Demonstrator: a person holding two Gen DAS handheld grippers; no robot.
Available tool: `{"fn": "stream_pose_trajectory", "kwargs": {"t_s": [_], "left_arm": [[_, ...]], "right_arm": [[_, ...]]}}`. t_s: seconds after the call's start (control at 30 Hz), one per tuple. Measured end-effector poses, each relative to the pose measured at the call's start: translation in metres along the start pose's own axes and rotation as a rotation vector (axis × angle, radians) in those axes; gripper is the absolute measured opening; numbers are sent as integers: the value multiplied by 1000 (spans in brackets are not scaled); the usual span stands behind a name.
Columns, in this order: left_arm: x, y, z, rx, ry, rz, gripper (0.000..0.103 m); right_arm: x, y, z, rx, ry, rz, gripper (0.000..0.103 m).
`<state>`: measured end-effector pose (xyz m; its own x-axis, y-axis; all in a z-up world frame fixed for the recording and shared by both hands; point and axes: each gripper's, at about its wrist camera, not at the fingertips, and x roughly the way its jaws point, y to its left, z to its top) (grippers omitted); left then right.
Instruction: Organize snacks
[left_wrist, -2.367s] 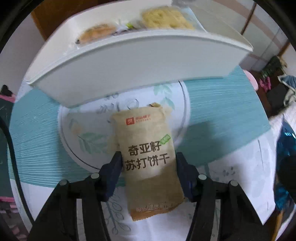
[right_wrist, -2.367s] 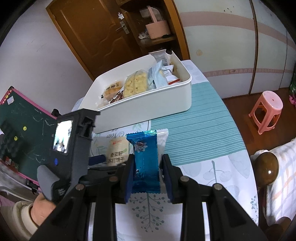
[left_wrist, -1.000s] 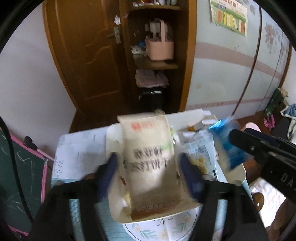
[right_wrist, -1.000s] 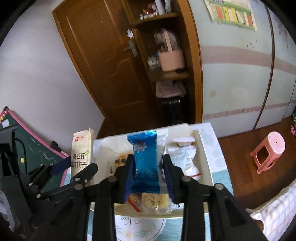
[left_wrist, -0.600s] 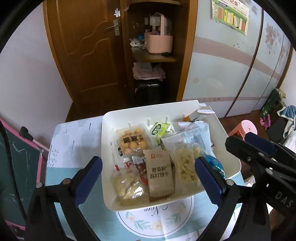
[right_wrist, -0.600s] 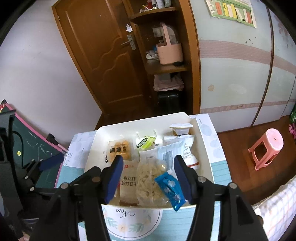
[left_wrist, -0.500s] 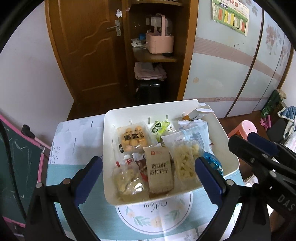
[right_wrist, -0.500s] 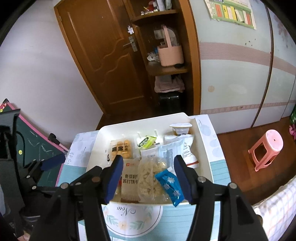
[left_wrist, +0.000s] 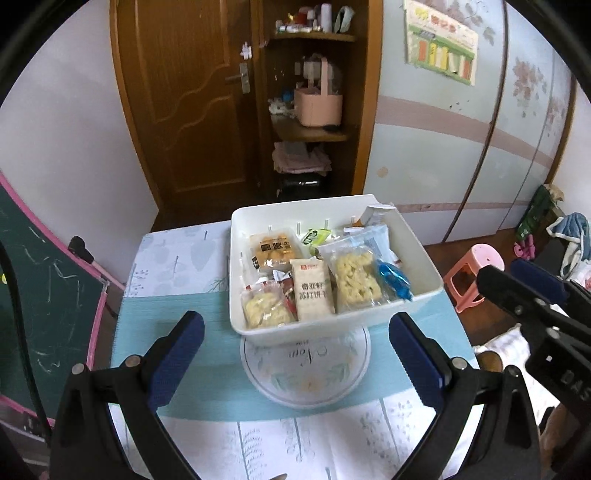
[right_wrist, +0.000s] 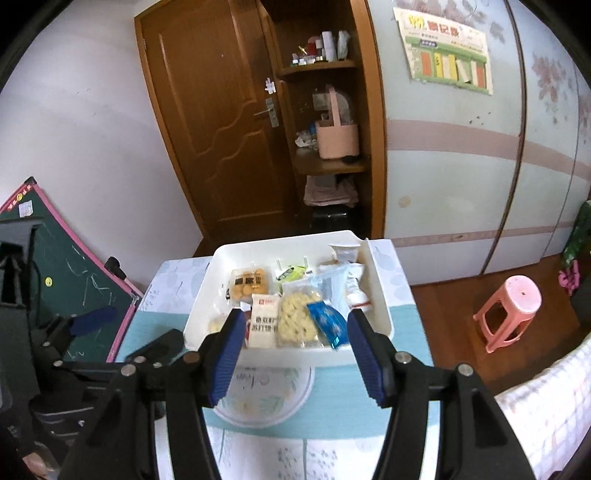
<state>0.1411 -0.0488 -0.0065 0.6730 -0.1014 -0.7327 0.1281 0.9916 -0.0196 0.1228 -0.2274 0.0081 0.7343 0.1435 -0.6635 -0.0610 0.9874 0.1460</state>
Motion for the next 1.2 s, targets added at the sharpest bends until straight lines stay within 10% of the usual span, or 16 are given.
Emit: {"fn": "stream_pose_trajectory", "kwargs": {"t_s": [0.63,1.2], "left_arm": [[-89,3,-94,-77,11,26,102],[-102,2,-112,-62,11,102,102]], "right_arm": [[-93,20,-89,16,8,-109,67],[-100,30,-118,17,40,-144,68]]}}
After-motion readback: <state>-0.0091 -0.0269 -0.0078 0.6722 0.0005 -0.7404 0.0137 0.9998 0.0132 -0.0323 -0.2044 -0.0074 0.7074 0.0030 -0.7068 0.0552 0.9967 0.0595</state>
